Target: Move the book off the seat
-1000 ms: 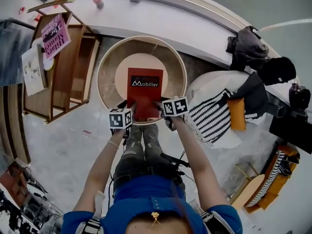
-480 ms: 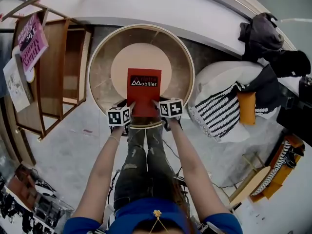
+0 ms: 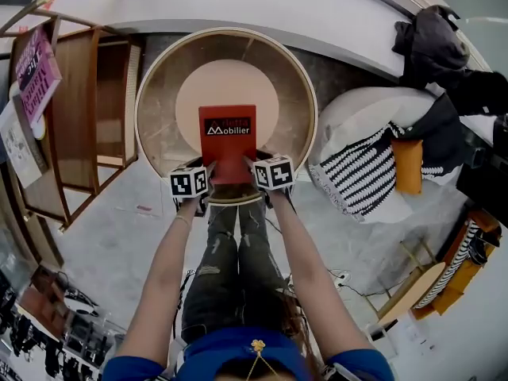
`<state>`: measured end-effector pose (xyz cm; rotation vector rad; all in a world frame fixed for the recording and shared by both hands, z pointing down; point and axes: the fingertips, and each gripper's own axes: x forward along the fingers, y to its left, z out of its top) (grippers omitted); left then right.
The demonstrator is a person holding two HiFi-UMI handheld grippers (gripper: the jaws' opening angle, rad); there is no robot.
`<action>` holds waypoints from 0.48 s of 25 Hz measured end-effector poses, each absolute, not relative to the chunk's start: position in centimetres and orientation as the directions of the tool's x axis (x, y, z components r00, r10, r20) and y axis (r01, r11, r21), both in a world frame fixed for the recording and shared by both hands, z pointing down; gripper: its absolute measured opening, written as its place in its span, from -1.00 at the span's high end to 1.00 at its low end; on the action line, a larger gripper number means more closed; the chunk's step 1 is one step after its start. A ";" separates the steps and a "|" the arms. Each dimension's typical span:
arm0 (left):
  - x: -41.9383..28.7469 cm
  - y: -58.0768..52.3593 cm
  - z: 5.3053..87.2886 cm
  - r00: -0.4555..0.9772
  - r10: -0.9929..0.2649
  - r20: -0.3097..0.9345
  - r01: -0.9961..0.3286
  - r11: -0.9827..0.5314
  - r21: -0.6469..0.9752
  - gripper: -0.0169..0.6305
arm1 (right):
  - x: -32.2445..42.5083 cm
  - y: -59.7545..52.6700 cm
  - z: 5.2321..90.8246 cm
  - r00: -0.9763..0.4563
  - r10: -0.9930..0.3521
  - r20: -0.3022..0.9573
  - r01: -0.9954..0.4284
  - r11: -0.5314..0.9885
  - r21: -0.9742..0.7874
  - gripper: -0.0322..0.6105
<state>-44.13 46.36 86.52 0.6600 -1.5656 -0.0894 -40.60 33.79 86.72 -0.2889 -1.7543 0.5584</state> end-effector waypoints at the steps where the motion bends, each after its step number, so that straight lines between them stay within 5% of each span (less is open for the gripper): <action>1: -44.1 46.3 86.5 0.047 -0.453 0.890 -0.352 0.827 0.439 0.35 | -40.6 33.8 86.7 -0.253 0.472 0.845 -0.095 0.857 -0.507 0.39; 12: -44.1 46.4 86.4 0.016 -0.480 0.877 -0.352 0.819 0.454 0.34 | -40.4 34.3 86.9 -0.267 0.457 0.848 -0.111 0.860 -0.498 0.39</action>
